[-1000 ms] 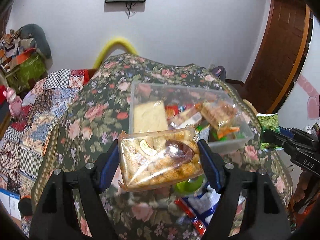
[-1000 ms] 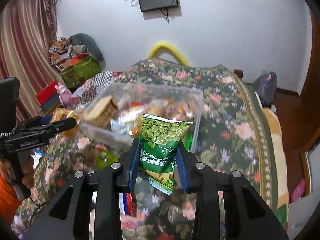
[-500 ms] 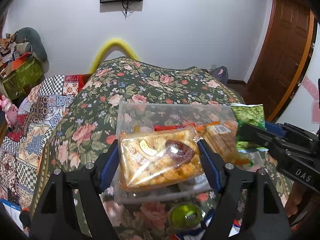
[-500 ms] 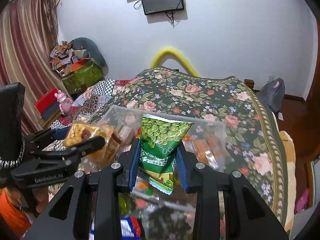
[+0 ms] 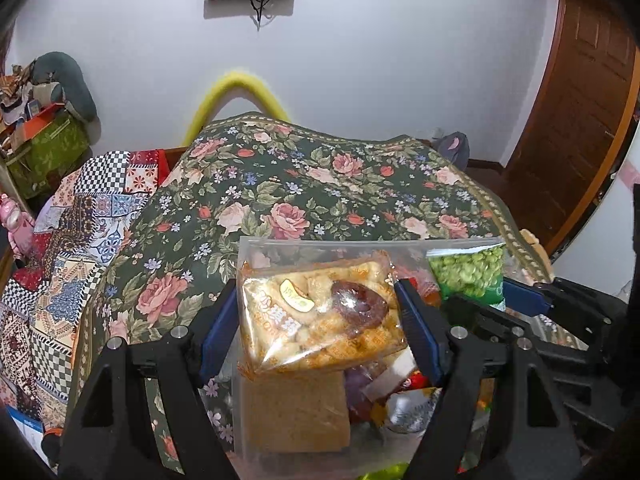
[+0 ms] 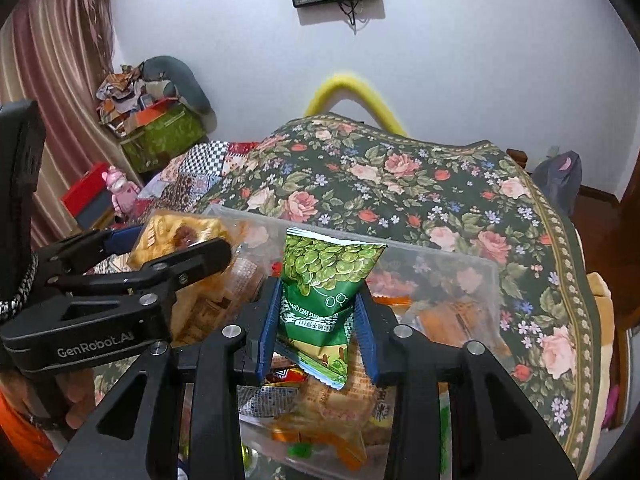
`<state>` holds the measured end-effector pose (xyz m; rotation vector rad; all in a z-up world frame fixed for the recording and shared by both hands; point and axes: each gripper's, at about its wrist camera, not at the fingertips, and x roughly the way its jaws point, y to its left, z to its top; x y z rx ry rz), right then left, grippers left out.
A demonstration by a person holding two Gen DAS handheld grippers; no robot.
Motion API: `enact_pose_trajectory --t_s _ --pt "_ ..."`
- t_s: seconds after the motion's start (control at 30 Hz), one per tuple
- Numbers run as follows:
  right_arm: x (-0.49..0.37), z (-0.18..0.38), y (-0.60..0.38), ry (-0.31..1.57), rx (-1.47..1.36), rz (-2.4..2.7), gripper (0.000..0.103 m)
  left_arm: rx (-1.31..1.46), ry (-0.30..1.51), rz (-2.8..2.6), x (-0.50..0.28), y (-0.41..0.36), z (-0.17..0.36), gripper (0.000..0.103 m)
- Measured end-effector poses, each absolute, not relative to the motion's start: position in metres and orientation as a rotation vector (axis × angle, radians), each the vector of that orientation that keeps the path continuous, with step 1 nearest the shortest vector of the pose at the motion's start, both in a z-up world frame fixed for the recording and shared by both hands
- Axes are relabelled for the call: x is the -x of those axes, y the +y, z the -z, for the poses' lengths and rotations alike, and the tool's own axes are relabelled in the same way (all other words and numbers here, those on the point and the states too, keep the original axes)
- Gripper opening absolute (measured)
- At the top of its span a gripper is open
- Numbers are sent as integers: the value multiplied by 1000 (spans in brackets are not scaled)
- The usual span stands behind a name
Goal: Organize snacks
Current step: 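Carry both snacks over the clear box and release them inside, then grasp the green-lidded cup with the left tool while the right tool grasps the blue-and-white bag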
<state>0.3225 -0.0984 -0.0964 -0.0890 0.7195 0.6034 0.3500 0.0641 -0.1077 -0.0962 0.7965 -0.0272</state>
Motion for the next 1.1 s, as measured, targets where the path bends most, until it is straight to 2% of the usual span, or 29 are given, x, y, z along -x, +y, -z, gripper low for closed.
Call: enact_pose_trajectory --t_s 0.07,0.13,0.4,0.67,0.77,0.83,0.97,1.1 --pt "-323 96 -100 728 81 -612 34 96 792 37 -351 66 108 76" --pt "-322 94 -104 726 68 -612 46 111 786 38 -350 69 106 76" --pt "-293 79 -117 680 104 -615 47 117 774 32 -324 76 93 77" --pt "-256 87 -130 692 132 -639 58 92 786 43 -275 77 90 77" --pt "-240 97 -134 712 139 -645 64 87 804 47 -255 78 97 77" --pt "-229 107 -135 739 131 -664 75 88 818 49 -242 79 103 77" --pt "-217 123 -135 789 119 -676 83 96 848 47 -217 82 117 77" --pt "-213 142 -129 862 105 -699 87 126 888 48 -196 87 135 77"
